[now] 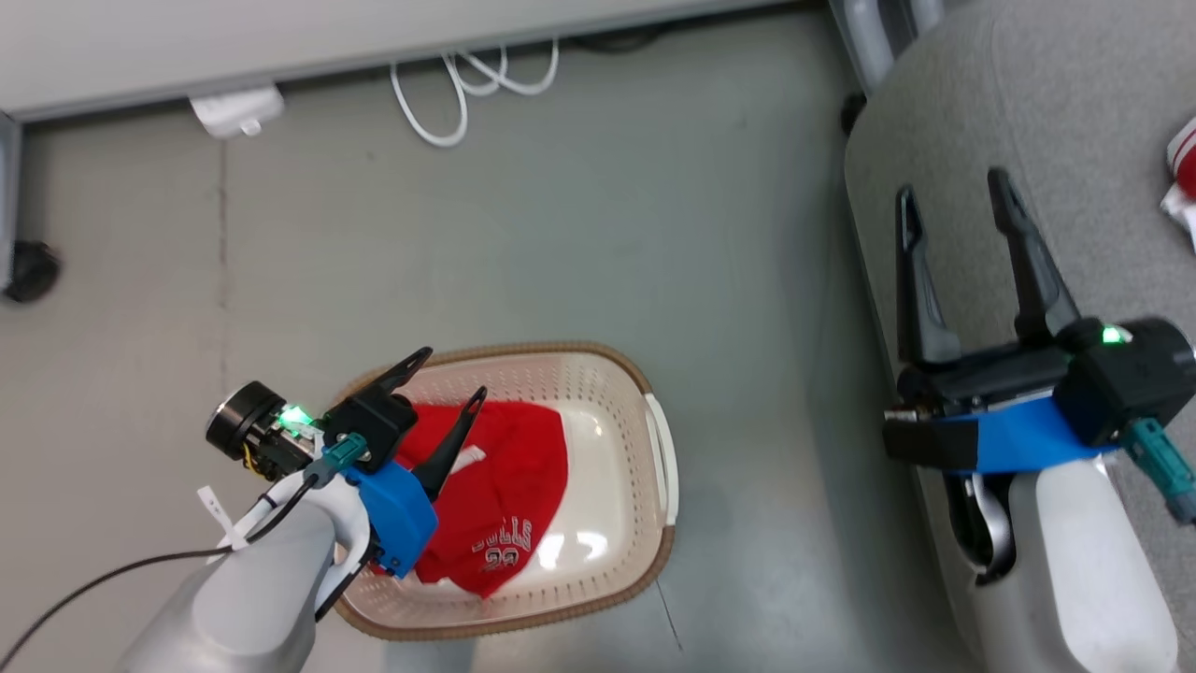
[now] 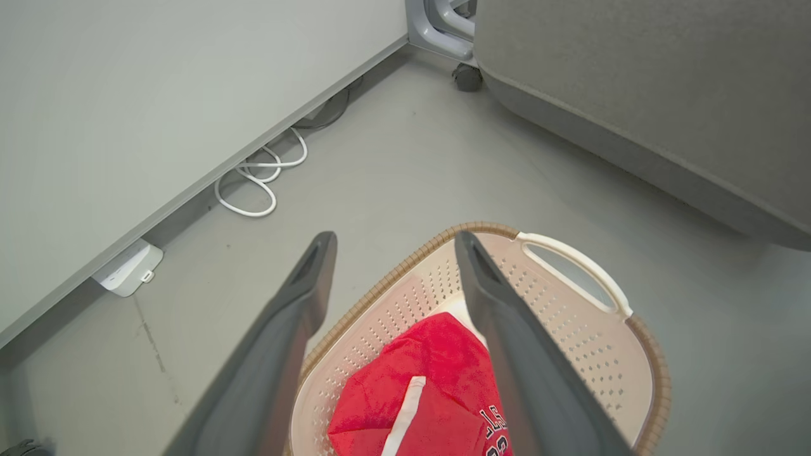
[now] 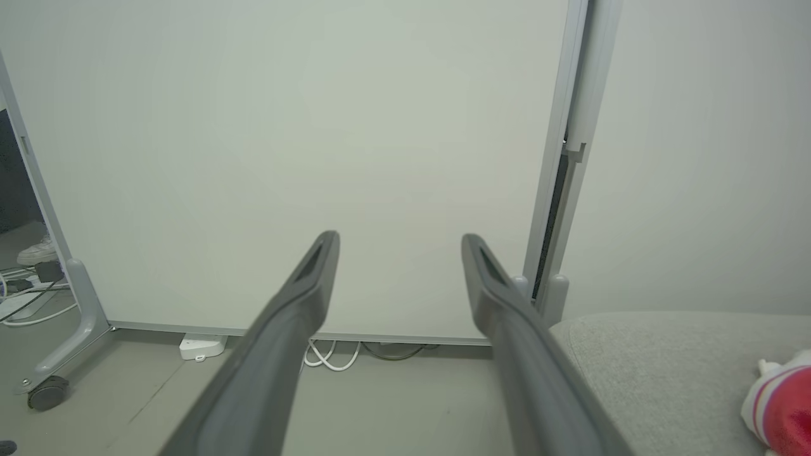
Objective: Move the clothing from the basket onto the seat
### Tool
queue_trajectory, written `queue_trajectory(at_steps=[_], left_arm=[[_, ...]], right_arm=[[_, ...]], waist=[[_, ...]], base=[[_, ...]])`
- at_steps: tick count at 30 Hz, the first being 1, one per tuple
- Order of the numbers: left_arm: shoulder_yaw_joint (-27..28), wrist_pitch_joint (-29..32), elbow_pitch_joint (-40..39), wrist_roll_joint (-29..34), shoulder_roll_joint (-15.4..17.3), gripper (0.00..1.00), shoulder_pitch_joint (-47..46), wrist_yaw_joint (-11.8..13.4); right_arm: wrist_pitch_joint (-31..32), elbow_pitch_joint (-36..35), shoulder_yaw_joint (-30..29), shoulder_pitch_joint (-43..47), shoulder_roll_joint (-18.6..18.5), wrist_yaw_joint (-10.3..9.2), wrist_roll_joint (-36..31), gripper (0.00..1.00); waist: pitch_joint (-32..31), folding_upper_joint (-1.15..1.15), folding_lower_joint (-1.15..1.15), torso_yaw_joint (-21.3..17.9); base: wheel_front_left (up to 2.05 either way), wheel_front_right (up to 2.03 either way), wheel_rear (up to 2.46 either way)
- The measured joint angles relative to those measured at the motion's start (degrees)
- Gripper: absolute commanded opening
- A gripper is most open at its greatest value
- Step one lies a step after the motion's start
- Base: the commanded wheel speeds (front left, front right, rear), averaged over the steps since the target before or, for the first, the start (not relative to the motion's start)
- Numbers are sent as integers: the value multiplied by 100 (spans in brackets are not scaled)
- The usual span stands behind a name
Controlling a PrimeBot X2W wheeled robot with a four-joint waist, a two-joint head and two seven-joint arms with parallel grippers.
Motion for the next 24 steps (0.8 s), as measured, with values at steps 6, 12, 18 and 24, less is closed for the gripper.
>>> queue_trajectory(at_steps=[6,12,18,24], left_arm=[[-1423,11,924,-140,194,100,-689,-1],[-2653,172,1561,-327,275,100,-1307,-1],[-3244,466,1987,-320,337,100,-1593,0],[-3299,725,2295,101,399,100,-1917,-1]], right_arm=[[0,-119,130,-566,2,0,-79,100],[0,-183,267,-977,8,0,-91,100],[0,-267,397,-1240,9,0,48,100],[0,-393,436,-1432,10,0,131,100]], waist=[[771,0,0,-199],[1523,0,0,-378],[2158,0,0,-576],[2690,0,-1,-769]], base=[[0,0,0],[0,0,0],[0,0,0],[0,0,0]])
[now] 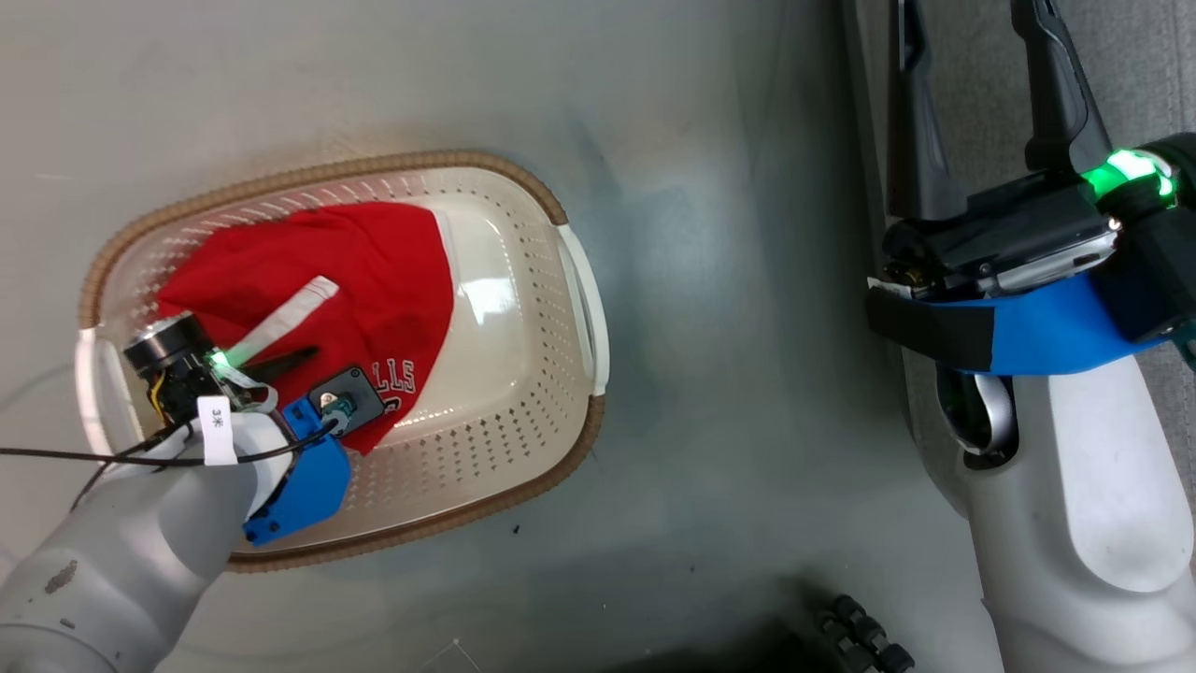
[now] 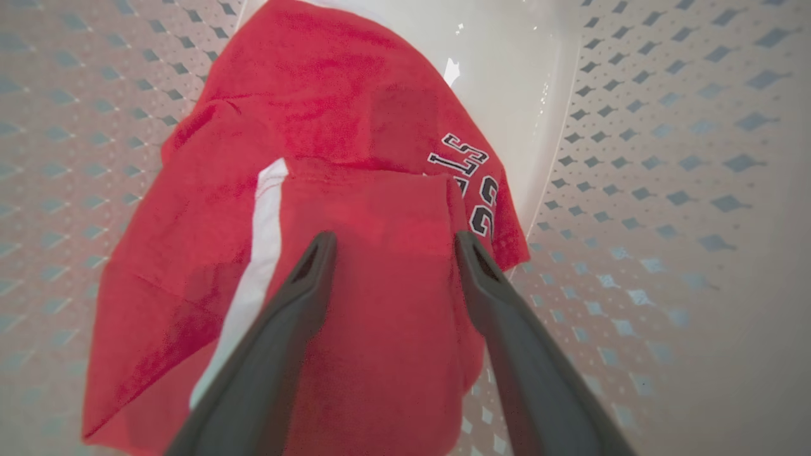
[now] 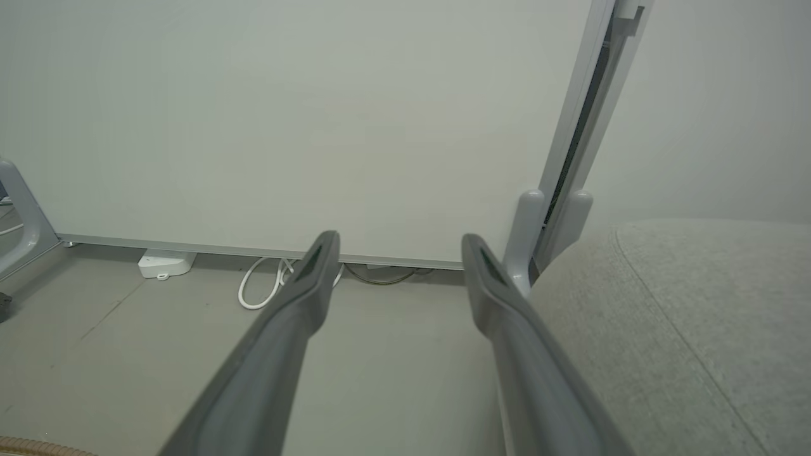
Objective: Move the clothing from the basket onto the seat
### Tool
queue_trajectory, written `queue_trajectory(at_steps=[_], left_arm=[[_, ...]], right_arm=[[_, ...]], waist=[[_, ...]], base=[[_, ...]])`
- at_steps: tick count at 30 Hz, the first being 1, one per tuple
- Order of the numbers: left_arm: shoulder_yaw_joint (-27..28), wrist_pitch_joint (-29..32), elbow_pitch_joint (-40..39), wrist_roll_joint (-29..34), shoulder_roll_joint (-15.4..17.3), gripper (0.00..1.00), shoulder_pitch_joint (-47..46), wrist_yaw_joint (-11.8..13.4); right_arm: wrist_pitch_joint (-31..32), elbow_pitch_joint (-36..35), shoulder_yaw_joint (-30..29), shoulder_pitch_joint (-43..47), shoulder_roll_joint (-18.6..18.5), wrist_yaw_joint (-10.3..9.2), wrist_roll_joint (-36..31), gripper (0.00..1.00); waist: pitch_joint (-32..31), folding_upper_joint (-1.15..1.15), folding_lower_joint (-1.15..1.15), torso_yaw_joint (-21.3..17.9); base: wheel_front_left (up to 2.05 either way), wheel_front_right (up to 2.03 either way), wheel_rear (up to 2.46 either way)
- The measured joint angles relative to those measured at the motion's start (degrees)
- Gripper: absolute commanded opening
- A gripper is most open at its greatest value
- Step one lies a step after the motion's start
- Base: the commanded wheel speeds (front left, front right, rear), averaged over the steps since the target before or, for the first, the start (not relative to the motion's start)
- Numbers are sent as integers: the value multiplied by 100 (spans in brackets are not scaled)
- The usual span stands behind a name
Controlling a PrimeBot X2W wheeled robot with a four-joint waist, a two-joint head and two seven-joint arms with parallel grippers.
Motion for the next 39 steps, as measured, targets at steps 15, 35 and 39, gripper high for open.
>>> queue_trajectory(at_steps=[15,35,39], left_arm=[[-5,321,563,679,-76,42,-495,1],[20,-260,570,-71,-814,0,-41,1],[20,-486,414,-385,-990,0,91,0]], right_arm=[[0,-124,-35,-207,0,0,31,100],[0,91,-387,296,4,0,-40,100],[0,185,-474,538,7,0,-81,100]], waist=[[684,0,0,-170],[-236,0,-2,81],[-627,0,-2,213]], base=[[0,0,0],[0,0,0],[0,0,0]])
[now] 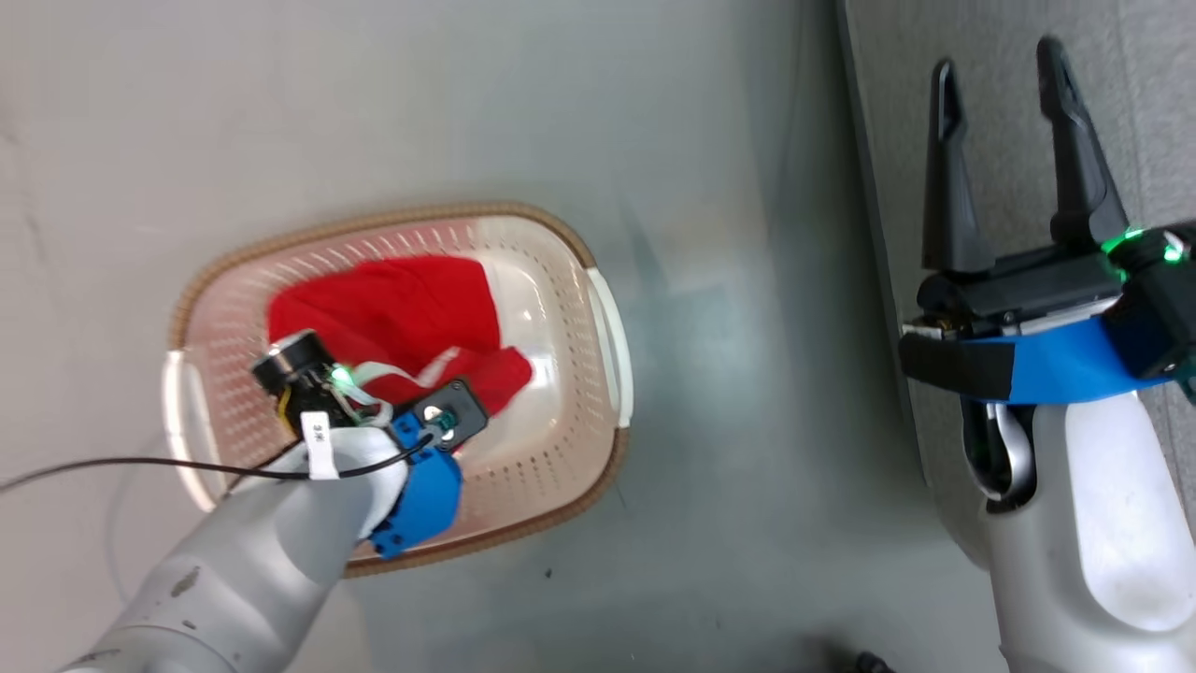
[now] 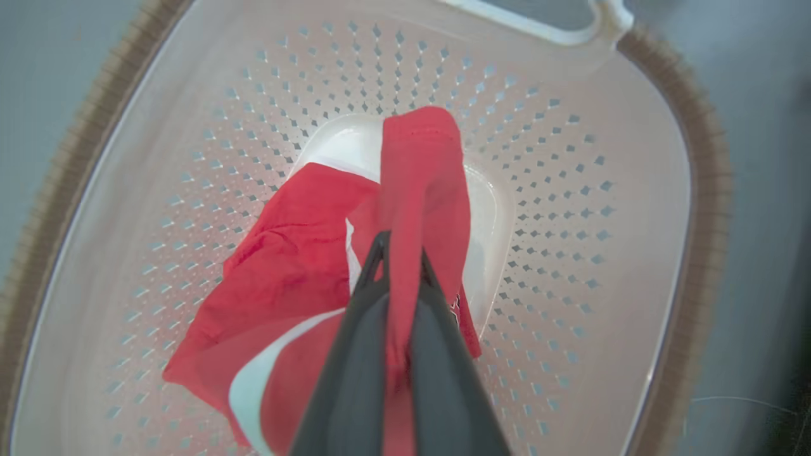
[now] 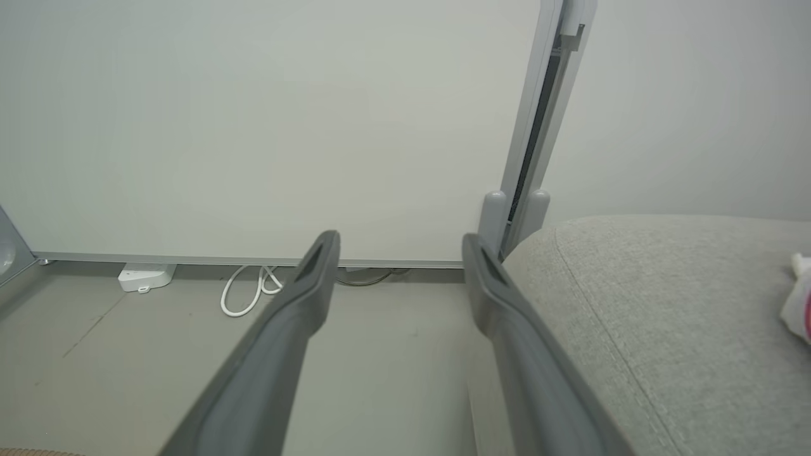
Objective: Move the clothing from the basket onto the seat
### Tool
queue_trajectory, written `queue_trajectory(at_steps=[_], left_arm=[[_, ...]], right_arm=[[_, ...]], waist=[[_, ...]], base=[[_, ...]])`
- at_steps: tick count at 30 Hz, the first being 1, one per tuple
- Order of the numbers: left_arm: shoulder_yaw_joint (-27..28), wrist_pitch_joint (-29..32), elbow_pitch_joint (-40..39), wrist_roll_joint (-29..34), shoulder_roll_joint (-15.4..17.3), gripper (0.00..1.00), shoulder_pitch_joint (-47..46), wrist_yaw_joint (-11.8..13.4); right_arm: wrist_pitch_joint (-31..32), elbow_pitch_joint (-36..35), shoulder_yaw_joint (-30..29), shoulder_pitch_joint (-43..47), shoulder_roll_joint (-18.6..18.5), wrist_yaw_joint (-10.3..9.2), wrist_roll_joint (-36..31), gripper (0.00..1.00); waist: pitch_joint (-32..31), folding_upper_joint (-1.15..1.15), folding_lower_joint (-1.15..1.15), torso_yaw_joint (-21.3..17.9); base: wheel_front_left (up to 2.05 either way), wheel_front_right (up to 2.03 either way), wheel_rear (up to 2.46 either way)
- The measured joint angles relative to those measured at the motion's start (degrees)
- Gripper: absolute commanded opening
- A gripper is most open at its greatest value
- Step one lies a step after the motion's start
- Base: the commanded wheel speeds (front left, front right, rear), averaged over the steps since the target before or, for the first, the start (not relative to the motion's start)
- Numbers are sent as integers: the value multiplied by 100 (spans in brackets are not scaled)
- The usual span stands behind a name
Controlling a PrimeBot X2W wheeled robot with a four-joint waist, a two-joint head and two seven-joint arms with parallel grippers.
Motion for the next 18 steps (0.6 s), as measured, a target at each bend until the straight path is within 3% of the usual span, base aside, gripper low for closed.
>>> queue_trajectory(at_steps=[9,18], left_arm=[[209,-218,-599,-701,-130,0,190,0],[1057,-234,-2075,-889,151,0,424,114]], right_arm=[[0,168,-187,481,2,0,-12,100],[0,286,-355,1021,3,0,-27,100]], waist=[[-995,0,-1,305],[-1989,0,-1,578]], base=[[0,0,0],[0,0,0]])
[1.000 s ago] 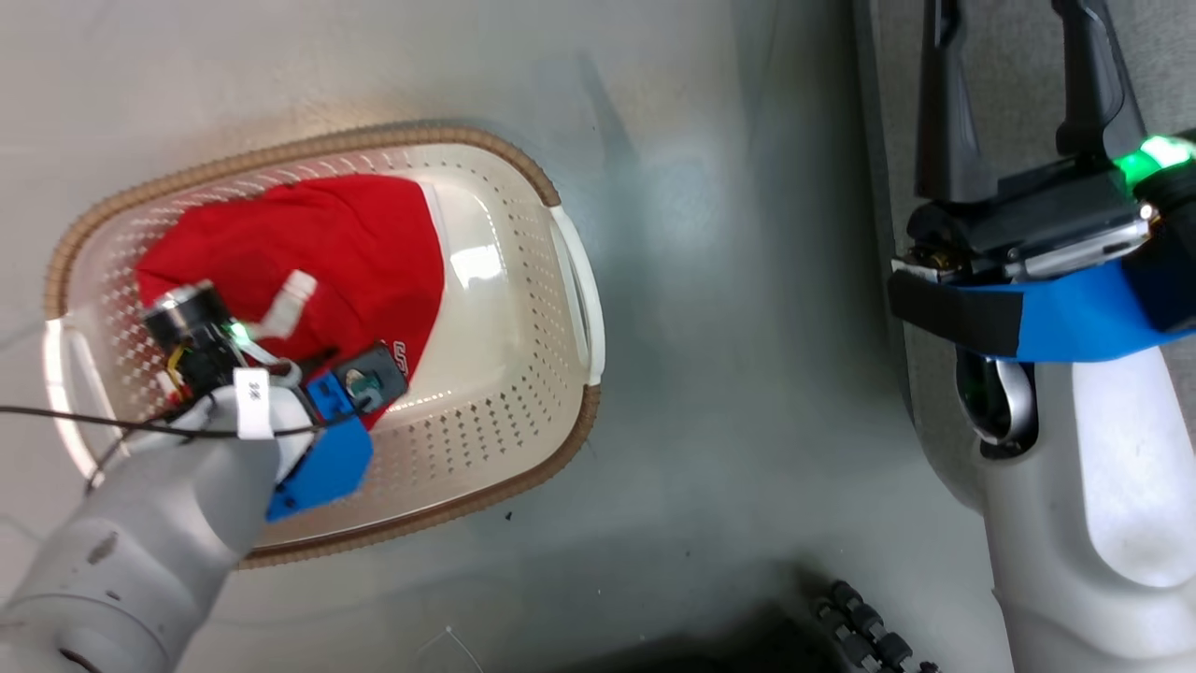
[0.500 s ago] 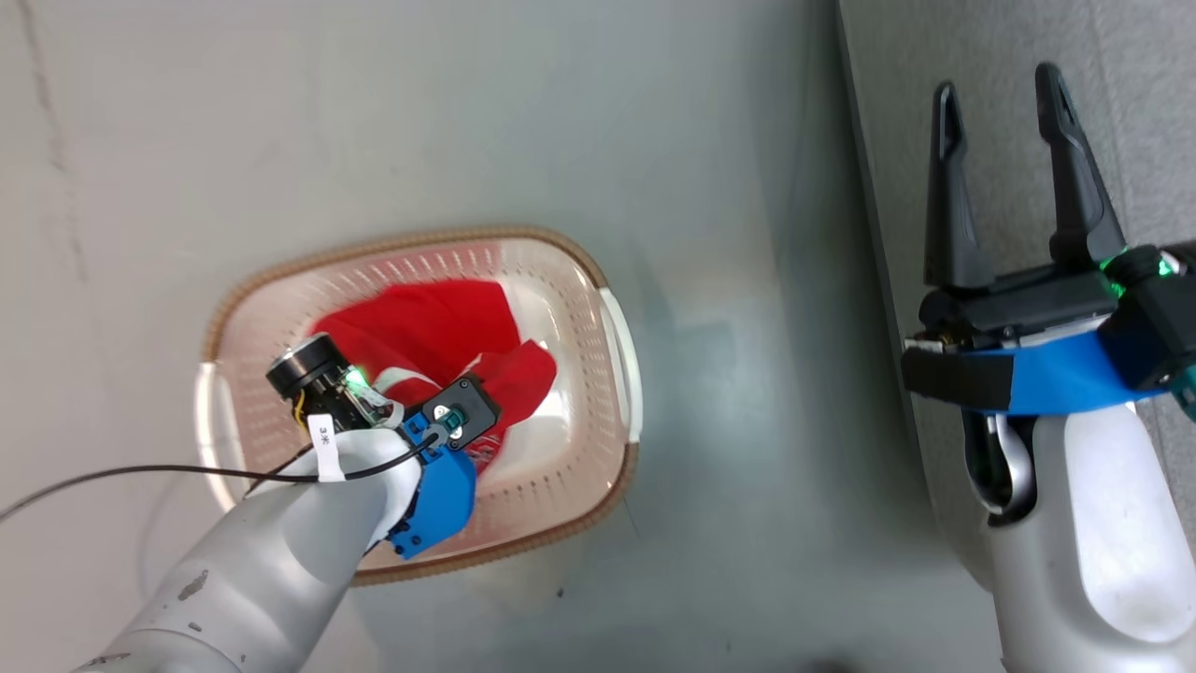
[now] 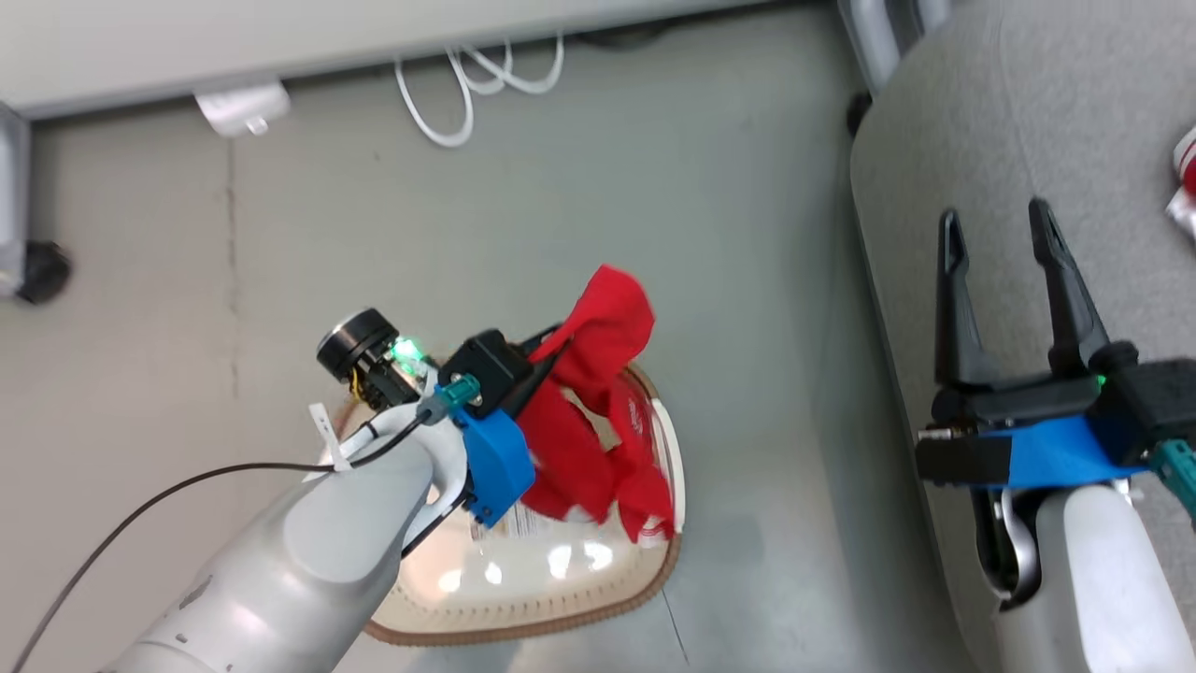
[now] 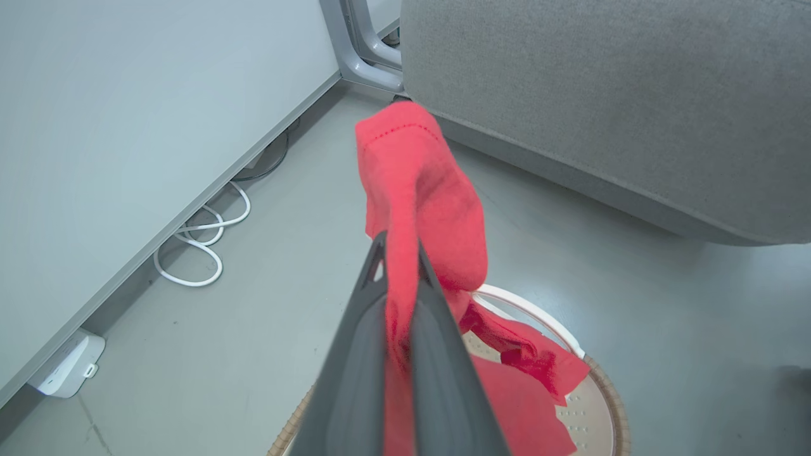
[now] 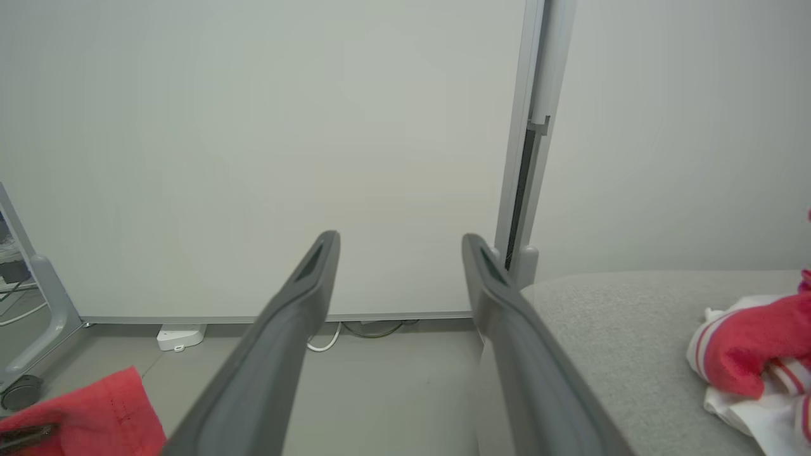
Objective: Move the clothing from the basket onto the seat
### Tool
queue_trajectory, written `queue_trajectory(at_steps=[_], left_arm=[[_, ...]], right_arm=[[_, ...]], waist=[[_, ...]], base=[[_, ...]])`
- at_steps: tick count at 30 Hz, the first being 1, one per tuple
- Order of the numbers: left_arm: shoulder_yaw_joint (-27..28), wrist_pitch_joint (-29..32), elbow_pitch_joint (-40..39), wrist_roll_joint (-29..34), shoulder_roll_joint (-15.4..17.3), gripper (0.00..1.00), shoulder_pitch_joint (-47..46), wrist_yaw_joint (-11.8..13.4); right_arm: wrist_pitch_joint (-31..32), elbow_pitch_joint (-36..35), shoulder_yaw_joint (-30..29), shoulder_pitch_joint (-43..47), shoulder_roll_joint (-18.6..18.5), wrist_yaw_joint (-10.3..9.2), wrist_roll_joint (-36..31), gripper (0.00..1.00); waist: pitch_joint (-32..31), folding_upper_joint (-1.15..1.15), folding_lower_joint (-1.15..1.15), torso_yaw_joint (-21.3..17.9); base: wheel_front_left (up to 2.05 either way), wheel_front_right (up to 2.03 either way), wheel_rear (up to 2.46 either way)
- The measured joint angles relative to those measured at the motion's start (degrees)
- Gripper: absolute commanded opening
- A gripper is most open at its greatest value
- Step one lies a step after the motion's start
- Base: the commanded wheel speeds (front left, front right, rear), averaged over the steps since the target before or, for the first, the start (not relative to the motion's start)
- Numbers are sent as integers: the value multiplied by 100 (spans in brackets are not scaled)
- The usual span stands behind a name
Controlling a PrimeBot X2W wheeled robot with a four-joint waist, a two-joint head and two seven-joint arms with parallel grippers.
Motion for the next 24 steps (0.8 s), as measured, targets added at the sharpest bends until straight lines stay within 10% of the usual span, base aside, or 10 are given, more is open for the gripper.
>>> queue_trajectory(at_steps=[24], left_arm=[[1136,2,-1767,-75,-163,0,3,214]], right_arm=[[0,256,98,1079,-1,0,201,100]], waist=[[-1715,0,1,192]], base=[[0,0,0]])
